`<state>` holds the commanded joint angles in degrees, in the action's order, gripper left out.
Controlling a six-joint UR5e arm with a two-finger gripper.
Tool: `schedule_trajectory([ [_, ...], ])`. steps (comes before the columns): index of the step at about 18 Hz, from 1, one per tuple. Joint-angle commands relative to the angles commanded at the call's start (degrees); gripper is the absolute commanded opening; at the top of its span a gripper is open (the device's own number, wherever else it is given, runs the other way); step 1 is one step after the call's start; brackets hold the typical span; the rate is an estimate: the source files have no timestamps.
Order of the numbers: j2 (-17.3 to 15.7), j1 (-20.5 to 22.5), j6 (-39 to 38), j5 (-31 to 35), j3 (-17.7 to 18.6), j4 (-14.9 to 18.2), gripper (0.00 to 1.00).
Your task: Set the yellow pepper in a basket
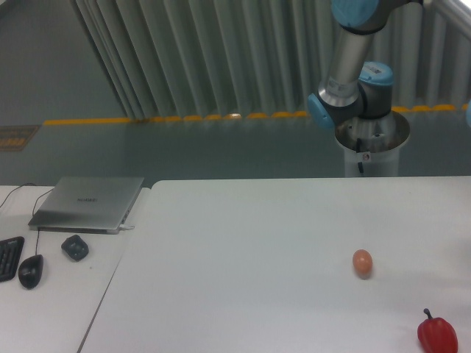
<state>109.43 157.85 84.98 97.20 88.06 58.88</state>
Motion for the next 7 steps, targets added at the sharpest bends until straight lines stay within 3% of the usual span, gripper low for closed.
schedule_trajectory([
  [3,-1.24,0.18,3.78,0.97,0.18,7.20,1.00],
  [7,-2.73,0.00,3.97,1.15,0.71,10.64,1.00],
])
